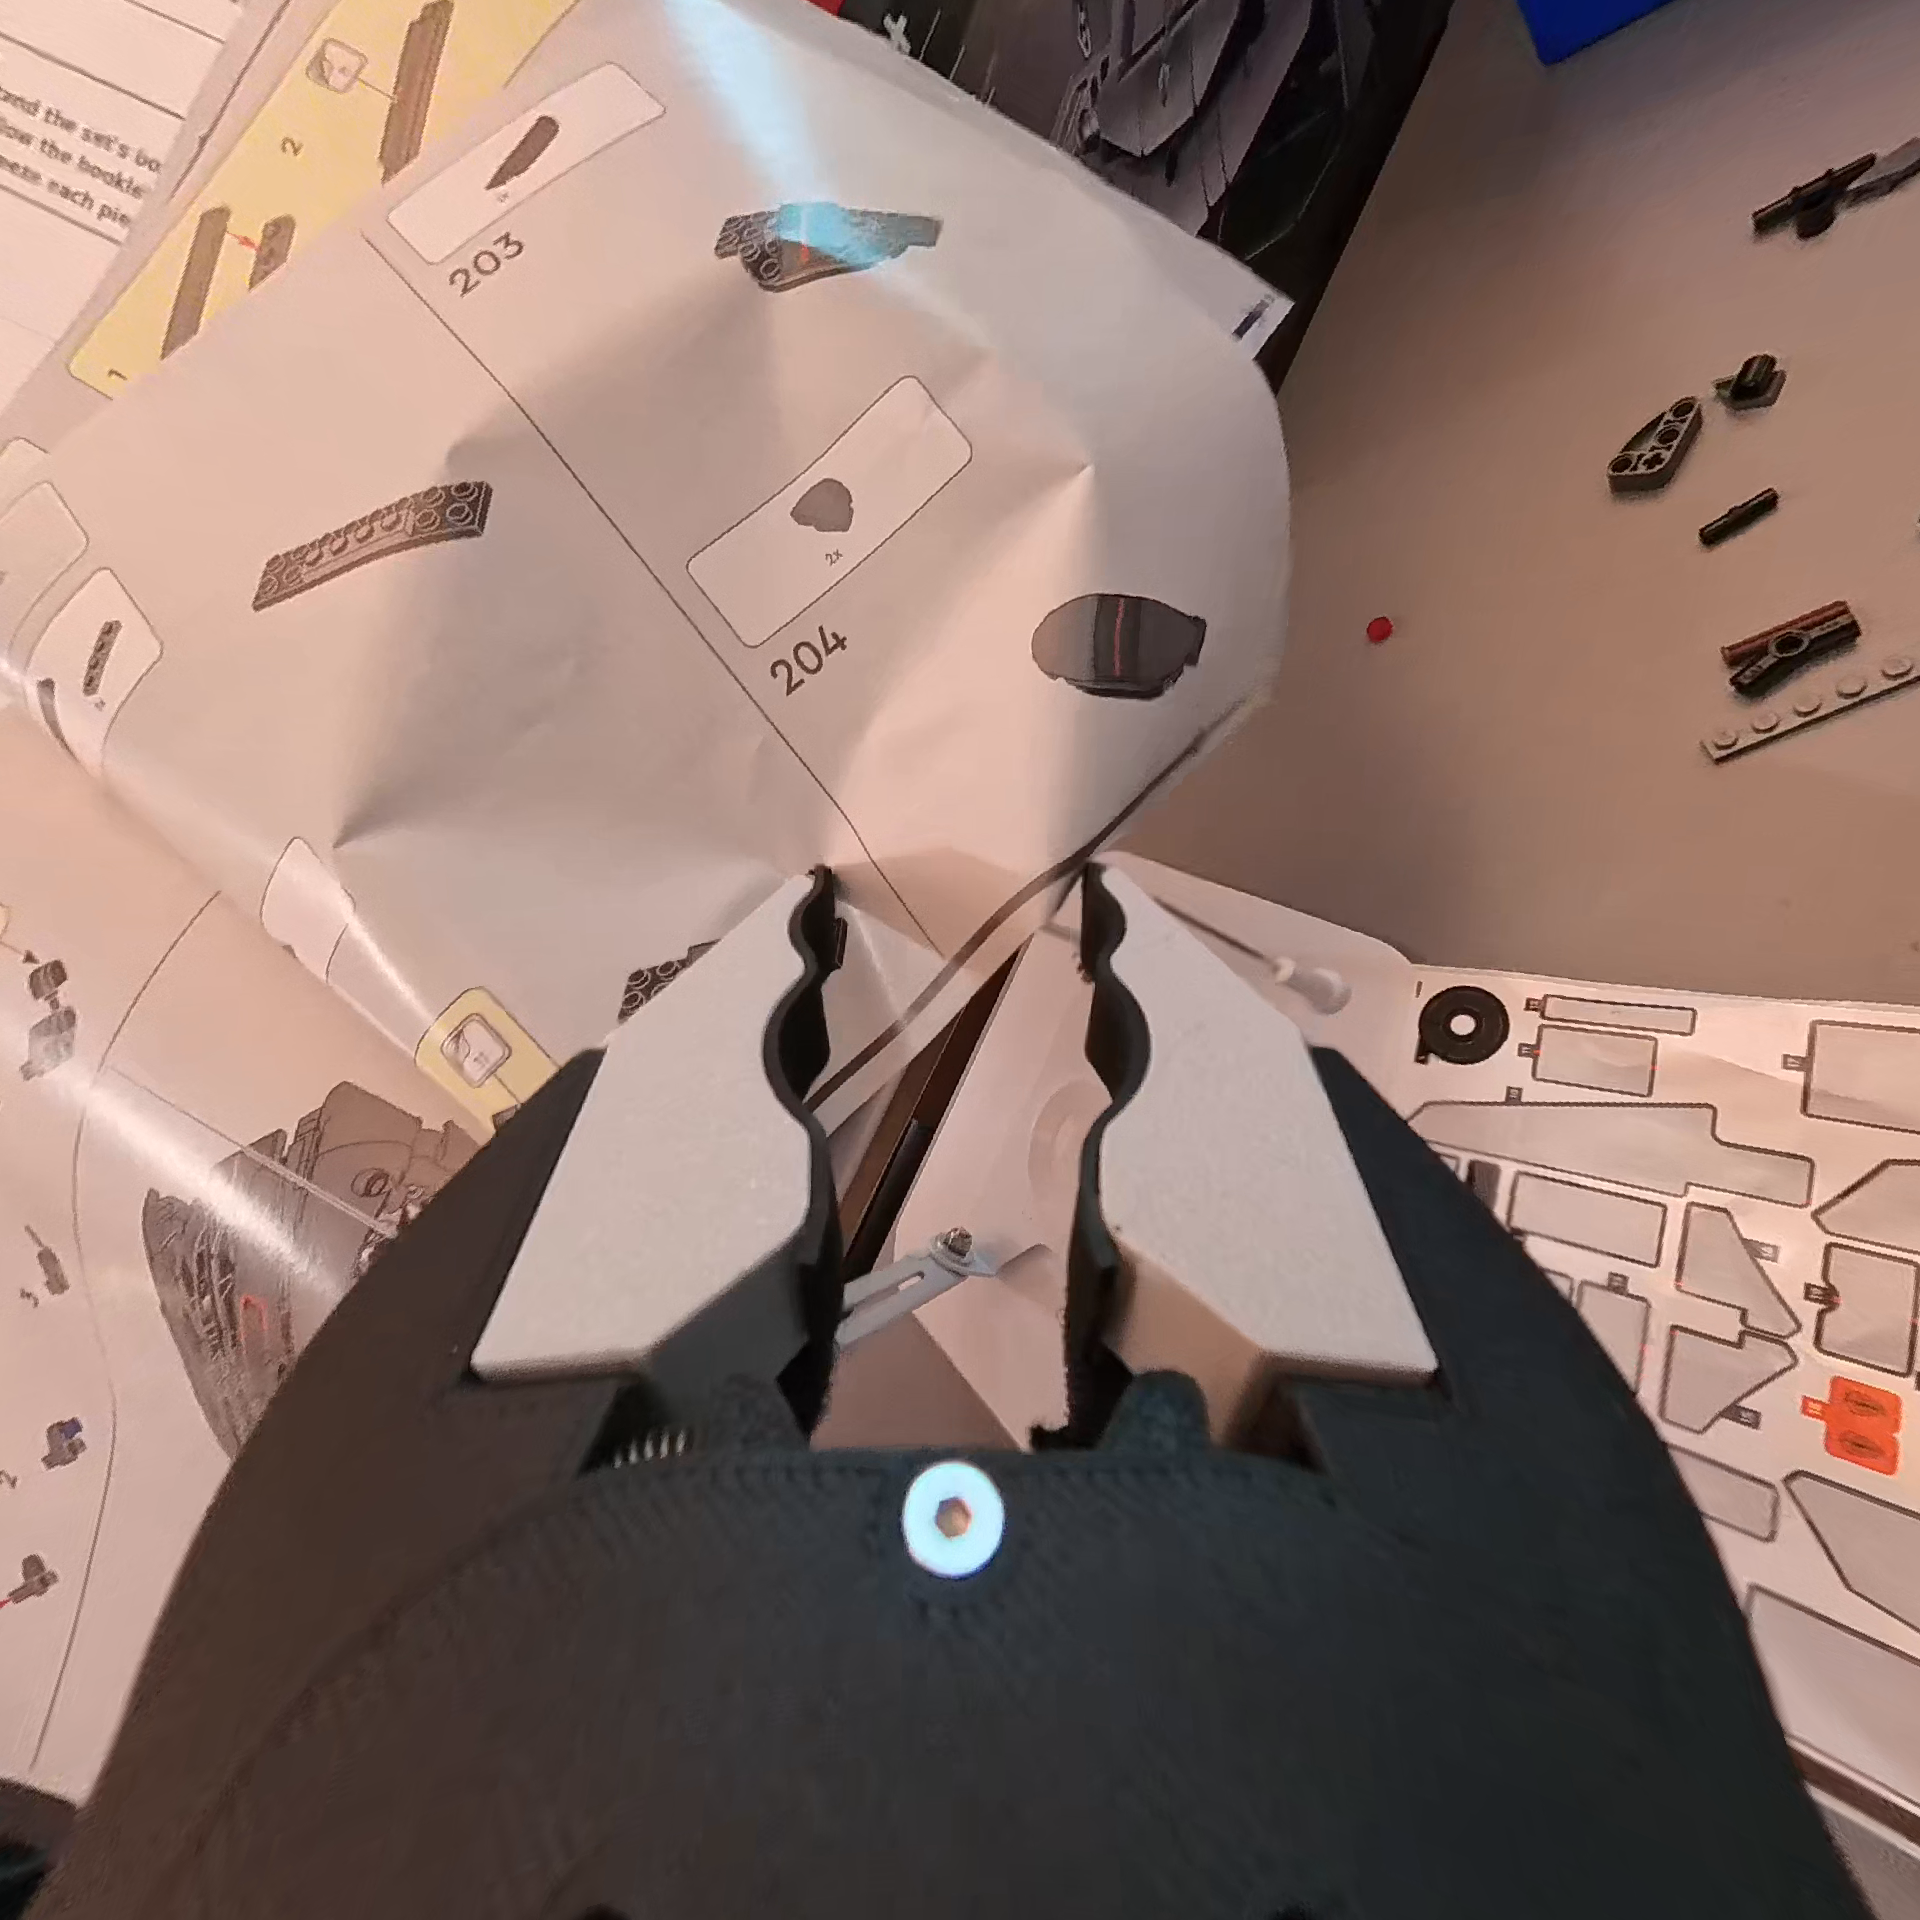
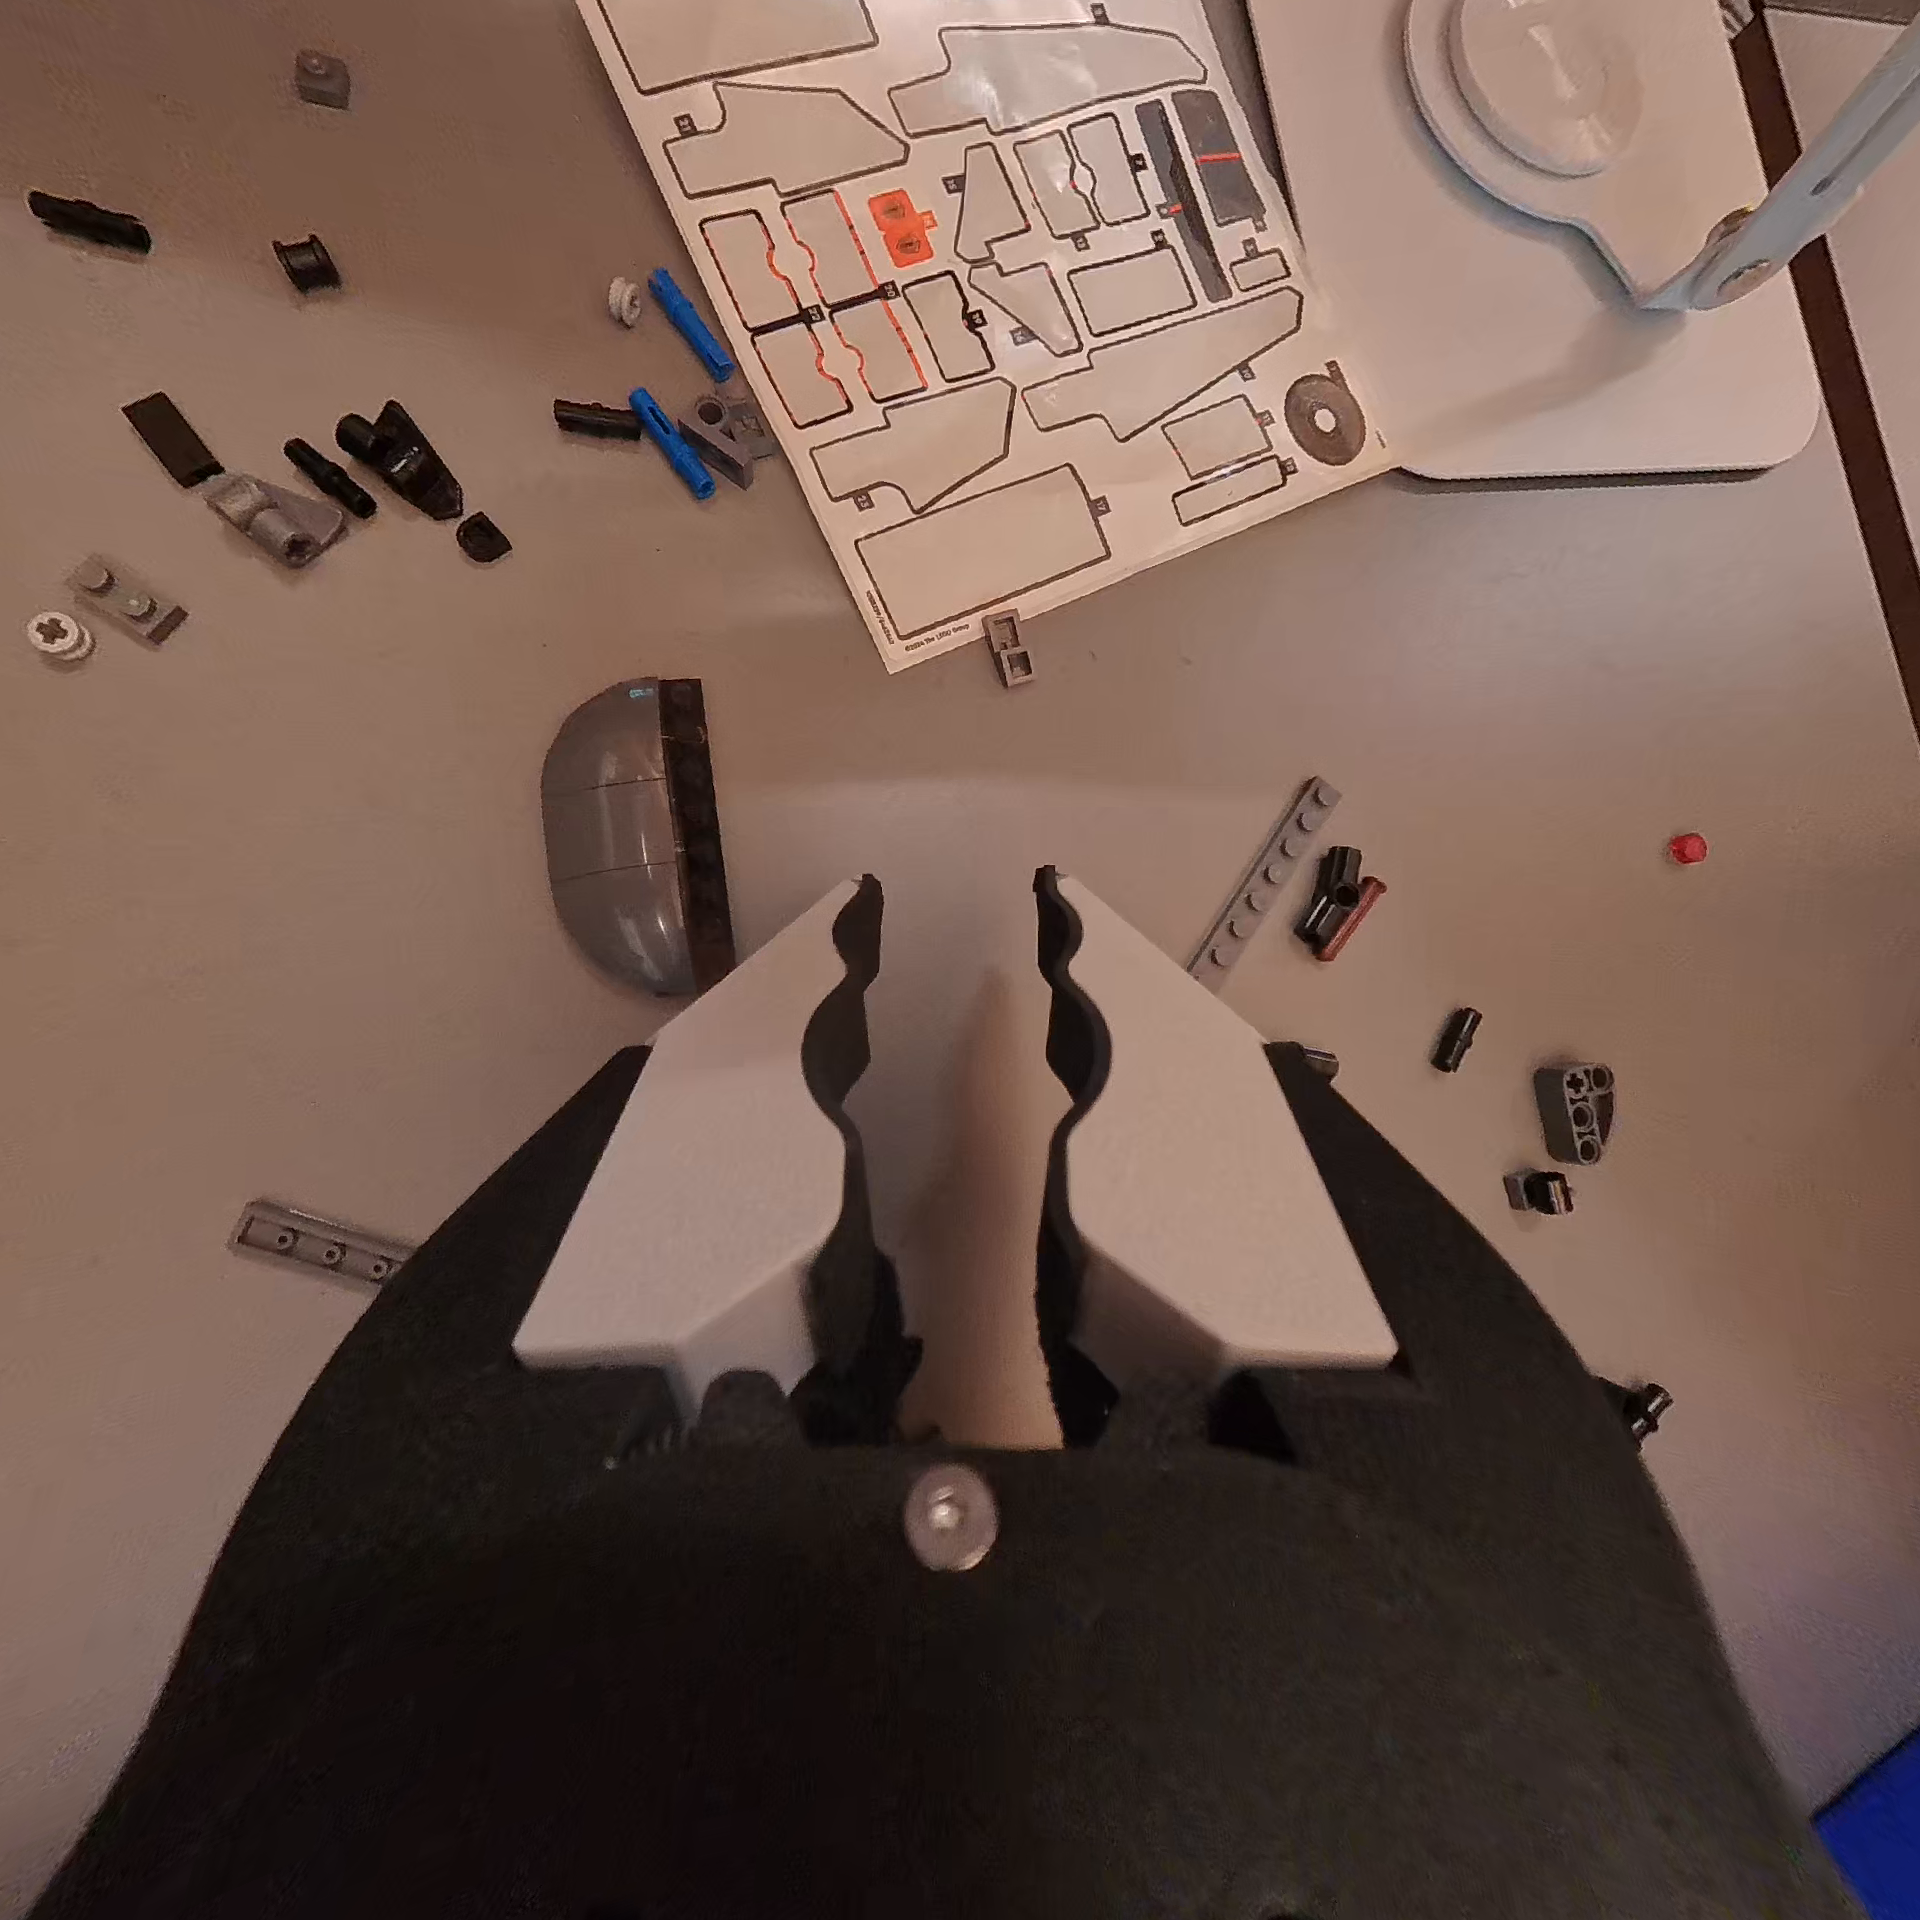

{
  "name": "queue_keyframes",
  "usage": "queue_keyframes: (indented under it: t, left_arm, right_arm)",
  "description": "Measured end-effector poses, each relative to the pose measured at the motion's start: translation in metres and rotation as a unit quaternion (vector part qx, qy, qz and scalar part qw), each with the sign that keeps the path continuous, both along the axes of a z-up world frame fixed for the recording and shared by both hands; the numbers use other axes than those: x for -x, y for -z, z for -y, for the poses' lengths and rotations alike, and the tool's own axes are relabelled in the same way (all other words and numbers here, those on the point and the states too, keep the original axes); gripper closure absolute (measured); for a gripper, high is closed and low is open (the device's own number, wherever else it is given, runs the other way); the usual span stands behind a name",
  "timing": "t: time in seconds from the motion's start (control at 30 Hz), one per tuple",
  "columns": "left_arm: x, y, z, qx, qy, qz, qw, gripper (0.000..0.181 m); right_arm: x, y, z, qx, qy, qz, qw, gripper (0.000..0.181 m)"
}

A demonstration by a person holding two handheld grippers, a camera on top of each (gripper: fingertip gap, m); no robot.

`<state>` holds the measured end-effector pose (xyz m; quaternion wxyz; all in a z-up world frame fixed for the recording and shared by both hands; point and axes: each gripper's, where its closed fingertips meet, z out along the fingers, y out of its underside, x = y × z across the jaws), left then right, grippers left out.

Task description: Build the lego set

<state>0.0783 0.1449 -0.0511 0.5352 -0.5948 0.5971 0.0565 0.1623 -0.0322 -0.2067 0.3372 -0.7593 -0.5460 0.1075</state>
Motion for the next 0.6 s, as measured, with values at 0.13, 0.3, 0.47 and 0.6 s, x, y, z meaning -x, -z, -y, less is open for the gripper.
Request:
queue_keyframes:
  t: [0.13, 0.3, 0.47, 0.6]
  left_arm:
    - [0.005, -0.002, 0.0, 0.009, -0.002, 0.006, 1.0, 0.142]
    - [0.009, -0.004, 0.002, 0.031, 0.005, 0.021, 0.999, 0.144]
    - [0.01, -0.008, 0.009, 0.062, 0.021, 0.042, 0.997, 0.144]
    - [0.018, -0.008, 0.006, 0.068, 0.011, 0.038, 0.997, 0.146]
  right_arm:
    - [0.0, 0.001, 0.0, 0.002, 0.0, 0.001, 1.0, 0.152]
    - [-0.001, 0.001, 0.0, 0.002, 0.001, 0.001, 1.0, 0.152]
    - [-0.001, 0.001, 0.0, 0.002, 0.001, 0.001, 1.0, 0.152]
    - [-0.001, 0.002, 0.0, 0.003, 0.001, 0.002, 1.0, 0.153]
